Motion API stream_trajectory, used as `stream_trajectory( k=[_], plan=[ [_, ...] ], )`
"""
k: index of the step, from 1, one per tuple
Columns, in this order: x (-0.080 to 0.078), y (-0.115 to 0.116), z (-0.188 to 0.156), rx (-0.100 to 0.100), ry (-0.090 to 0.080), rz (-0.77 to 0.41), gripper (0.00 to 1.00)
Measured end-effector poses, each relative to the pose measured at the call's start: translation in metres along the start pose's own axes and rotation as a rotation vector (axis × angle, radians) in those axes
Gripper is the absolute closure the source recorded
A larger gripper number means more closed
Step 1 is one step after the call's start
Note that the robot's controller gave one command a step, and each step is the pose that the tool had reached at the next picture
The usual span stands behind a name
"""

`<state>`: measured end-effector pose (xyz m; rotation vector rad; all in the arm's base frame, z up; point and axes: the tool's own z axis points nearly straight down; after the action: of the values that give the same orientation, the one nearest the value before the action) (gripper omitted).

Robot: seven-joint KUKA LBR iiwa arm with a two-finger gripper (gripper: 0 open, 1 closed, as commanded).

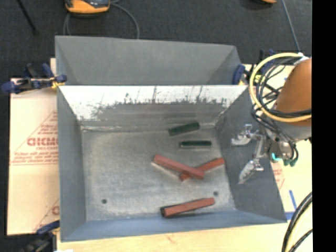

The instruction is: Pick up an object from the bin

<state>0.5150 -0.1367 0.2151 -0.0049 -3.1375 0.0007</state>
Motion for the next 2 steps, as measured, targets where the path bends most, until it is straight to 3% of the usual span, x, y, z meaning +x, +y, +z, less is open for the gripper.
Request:
stream_trajectory(
  k=[1, 2],
  plan=[
    [0.000, 0.000, -0.001, 0.000, -0.001, -0.001, 0.00],
    [-0.049, 0.032, 0.135, 0.002, -0.008, -0.129, 1.00]
  ],
)
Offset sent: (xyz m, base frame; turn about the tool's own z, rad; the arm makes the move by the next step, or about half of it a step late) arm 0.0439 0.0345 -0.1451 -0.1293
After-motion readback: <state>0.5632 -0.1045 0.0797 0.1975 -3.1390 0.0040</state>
